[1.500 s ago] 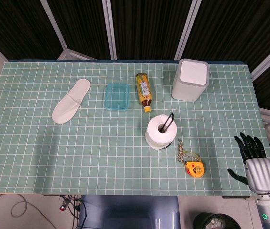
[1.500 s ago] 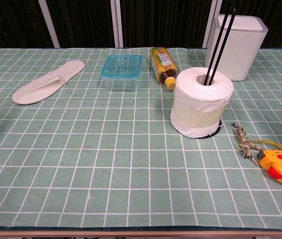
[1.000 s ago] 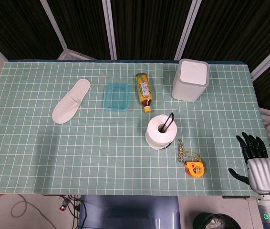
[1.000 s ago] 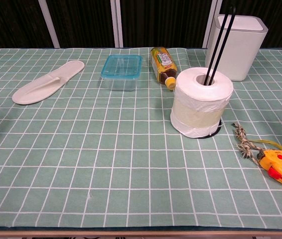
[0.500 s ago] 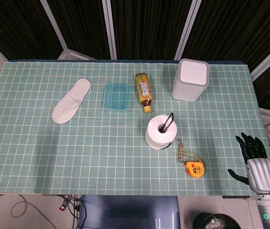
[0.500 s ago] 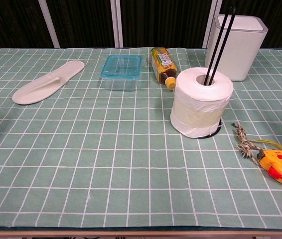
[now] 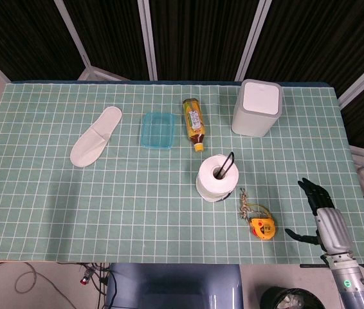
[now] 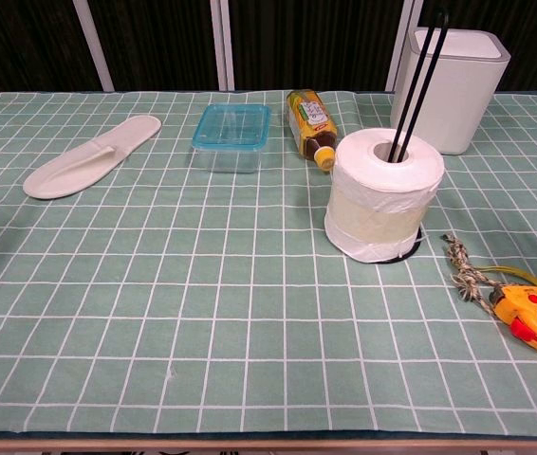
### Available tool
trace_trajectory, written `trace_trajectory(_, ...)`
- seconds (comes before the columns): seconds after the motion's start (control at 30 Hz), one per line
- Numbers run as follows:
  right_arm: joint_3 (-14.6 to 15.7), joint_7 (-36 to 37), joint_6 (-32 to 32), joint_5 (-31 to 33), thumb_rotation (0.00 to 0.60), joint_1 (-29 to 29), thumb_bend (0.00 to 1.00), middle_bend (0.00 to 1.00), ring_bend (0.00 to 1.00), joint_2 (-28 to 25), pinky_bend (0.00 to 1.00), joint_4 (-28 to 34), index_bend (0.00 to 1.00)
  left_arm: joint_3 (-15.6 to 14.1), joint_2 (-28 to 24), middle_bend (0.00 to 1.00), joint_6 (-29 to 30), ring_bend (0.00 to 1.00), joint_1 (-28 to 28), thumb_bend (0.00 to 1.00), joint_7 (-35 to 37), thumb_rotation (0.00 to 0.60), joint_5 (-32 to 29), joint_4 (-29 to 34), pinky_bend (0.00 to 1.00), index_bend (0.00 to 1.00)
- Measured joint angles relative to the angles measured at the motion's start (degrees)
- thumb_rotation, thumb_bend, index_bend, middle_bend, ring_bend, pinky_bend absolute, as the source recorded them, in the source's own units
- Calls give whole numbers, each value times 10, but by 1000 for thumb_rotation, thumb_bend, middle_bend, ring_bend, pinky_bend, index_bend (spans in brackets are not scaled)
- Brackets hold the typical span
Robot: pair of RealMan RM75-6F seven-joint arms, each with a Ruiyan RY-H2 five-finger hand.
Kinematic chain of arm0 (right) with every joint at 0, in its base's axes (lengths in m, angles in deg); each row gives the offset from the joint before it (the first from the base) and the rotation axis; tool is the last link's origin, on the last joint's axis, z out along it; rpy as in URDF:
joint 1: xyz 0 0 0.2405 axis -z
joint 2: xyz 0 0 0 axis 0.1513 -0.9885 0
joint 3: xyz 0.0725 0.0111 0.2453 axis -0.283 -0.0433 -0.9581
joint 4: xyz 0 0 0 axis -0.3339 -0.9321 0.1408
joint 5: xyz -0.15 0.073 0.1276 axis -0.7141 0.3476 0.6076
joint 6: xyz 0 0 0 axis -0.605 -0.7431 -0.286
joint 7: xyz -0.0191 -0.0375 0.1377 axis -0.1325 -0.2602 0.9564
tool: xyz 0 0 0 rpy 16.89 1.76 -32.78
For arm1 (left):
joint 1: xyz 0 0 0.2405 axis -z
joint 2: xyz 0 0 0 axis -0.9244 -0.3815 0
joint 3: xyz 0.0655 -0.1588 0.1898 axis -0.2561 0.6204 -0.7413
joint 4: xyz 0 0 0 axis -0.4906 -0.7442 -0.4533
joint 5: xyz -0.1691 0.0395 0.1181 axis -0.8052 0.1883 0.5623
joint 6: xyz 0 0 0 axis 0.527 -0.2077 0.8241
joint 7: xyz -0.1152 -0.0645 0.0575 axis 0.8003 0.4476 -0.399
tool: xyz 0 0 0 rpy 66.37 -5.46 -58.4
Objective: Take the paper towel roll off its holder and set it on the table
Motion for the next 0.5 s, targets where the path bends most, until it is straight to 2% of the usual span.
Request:
trace_trajectory(0.17, -26, 102, 83, 60, 600, -39, 0, 0, 0, -4, 0, 39, 0, 1, -2, 0, 2, 0, -2, 176, 5, 600, -2, -1, 12, 35)
trace_trajectory(0.27, -51, 159, 132, 119, 600, -67, 0, 0, 0, 2, 0, 53, 0, 1, -2, 0, 0, 0, -1, 175, 5, 600, -1, -1, 12, 35)
trace_trajectory(0.37, -71, 164, 159, 180, 600, -91, 0, 0, 0, 21, 0, 57, 0, 0, -1, 0, -2, 0, 0, 175, 3, 600, -1, -2, 12, 35)
trace_trajectory(0.5, -96, 118, 184, 255, 600, -127, 0, 0, 0, 70, 0, 49, 0, 0, -1, 0, -3, 0, 0, 175, 2, 600, -2, -2, 12, 35)
